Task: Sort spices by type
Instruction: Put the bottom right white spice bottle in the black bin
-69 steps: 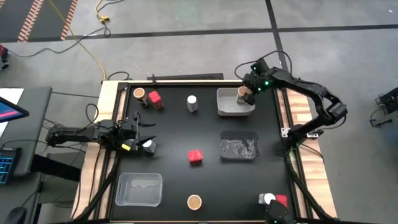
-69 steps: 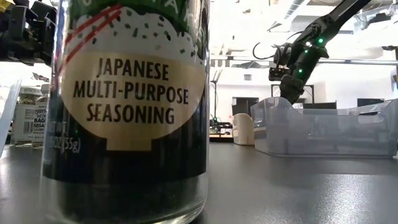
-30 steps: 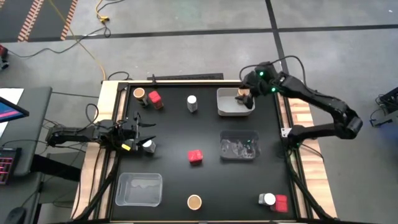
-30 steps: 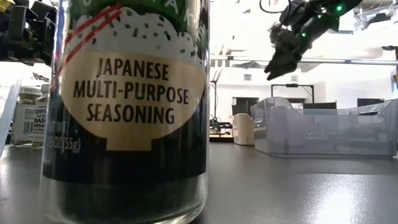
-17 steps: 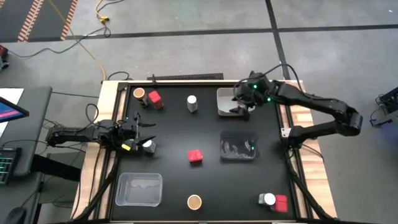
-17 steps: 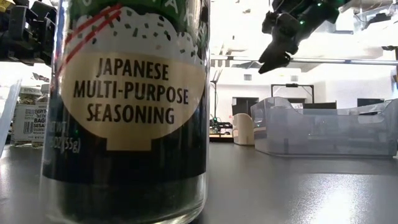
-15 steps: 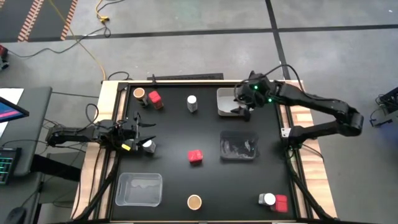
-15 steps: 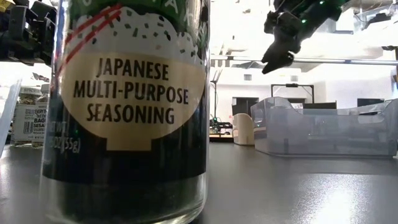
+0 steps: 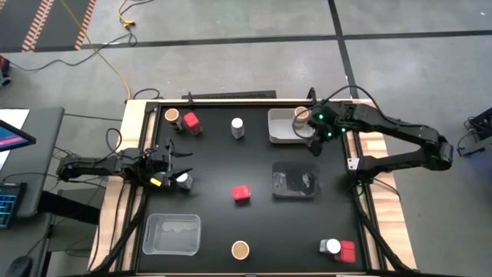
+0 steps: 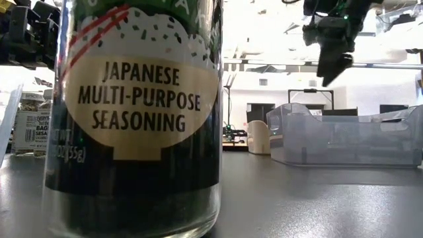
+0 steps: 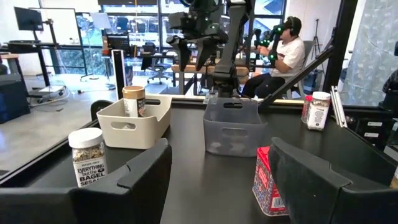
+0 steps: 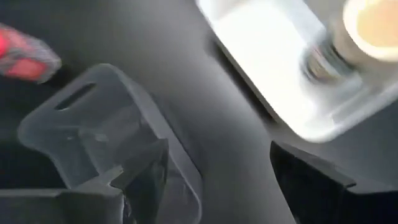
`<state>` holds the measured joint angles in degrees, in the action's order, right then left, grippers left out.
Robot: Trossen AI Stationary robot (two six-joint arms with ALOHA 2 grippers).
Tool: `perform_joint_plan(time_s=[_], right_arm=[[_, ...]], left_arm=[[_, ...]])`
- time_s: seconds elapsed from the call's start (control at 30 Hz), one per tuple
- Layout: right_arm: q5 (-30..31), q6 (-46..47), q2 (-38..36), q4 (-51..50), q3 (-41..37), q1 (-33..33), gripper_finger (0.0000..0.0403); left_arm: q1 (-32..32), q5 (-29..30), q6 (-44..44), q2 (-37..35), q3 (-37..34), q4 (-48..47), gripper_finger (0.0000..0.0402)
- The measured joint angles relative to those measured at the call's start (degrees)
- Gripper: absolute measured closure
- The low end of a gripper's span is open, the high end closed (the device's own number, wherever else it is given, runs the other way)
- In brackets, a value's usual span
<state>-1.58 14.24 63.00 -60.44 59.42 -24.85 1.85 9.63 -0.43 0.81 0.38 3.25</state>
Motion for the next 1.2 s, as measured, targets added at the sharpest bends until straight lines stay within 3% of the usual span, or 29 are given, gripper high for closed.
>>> perform_joint_plan(time_s=[0.2,0.3,0.53,0.83,1.0,1.2], right_arm=[[3.0,14.8,-0.5,-5.7,0.0,1.8,0.0097],[3.7,25.0,-1.6,-8.5,0.0,6.2,0.0097],[9.2,53.6,-3.2,-13.3,0.0,22.1,0.0097],[9.3,83.0,1.4,-14.7,0.0,44.4,0.0097],[9.3,89.3,4.5,-10.9,0.0,54.8,0.0097],[9.3,83.9,6.7,-1.9,0.0,63.9,0.0097]], left_arm=[[0.0,0.0,0.0,0.0,0.0,0.0,0.0146],[0.0,0.0,0.0,0.0,0.0,0.0,0.0146],[0.0,0.0,0.0,0.0,0.0,0.0,0.0146],[0.0,0.0,0.0,0.0,0.0,0.0,0.0146],[0.0,0.0,0.0,0.0,0.0,0.0,0.0146],[0.0,0.0,0.0,0.0,0.0,0.0,0.0146]])
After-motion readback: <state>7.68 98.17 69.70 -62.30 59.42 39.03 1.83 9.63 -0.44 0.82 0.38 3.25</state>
